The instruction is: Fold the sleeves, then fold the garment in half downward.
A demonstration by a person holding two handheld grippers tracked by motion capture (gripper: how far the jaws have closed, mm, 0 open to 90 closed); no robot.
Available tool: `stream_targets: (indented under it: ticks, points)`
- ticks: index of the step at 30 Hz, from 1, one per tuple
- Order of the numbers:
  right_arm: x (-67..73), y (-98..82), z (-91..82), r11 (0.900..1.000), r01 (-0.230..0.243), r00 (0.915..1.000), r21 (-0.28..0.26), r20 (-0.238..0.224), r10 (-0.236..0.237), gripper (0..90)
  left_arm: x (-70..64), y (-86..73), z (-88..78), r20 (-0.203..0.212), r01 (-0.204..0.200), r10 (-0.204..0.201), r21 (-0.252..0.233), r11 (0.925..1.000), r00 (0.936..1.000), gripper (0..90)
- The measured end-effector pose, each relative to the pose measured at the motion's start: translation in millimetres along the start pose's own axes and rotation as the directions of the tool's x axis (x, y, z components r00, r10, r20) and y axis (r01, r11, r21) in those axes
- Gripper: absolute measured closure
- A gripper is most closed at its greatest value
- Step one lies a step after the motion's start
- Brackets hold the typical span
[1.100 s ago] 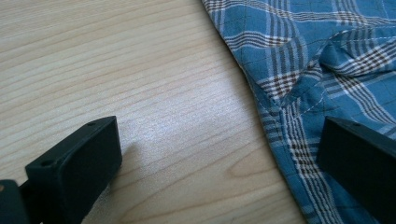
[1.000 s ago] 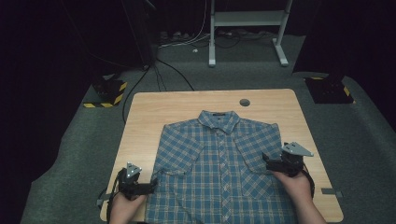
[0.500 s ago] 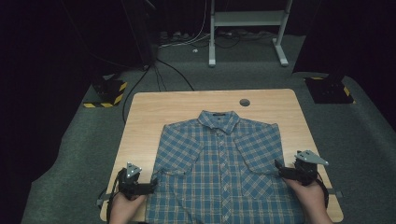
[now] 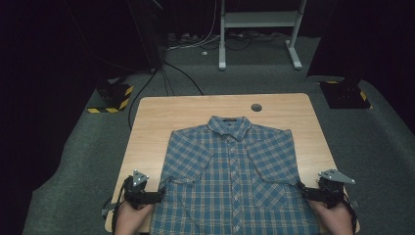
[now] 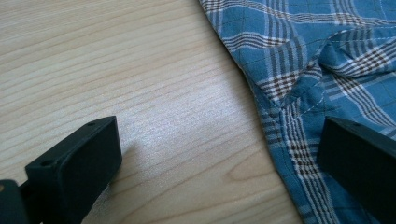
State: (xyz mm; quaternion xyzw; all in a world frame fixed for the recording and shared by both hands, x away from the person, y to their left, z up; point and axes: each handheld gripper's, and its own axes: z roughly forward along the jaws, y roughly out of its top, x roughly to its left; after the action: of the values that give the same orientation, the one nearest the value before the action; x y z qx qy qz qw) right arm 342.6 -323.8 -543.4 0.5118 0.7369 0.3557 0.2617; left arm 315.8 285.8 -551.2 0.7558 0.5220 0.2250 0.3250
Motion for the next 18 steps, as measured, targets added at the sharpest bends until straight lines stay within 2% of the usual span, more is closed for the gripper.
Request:
stream_targets:
  ticks: [4, 10, 15, 18]
  points:
    - [2.6, -0.3, -0.5, 1.000, 0.018, 0.9998, -0.003, 0.008, -0.018, 1.8, -0.2, -0.1, -0.1, -0.001, 0.001, -0.001, 0.000, 1.0000, 1.0000, 0.1]
    - [1.3, -0.2, -0.4, 1.000, 0.012, 0.9999, -0.004, 0.001, -0.012, 0.6, -0.6, -0.4, -0.2, -0.004, 0.006, -0.006, -0.001, 1.0000, 1.0000, 0.2]
    - [4.4, -1.0, -1.8, 0.999, 0.043, 0.9991, -0.021, 0.005, -0.043, 0.0, -0.7, -0.5, -0.5, -0.006, 0.008, -0.008, 0.000, 1.0000, 0.9999, 0.2]
    - [4.3, -1.0, -2.1, 0.999, 0.041, 0.9991, -0.024, 0.006, -0.041, 0.0, -0.8, -0.8, -0.8, -0.009, 0.012, -0.012, 0.000, 0.9999, 0.9999, 0.2]
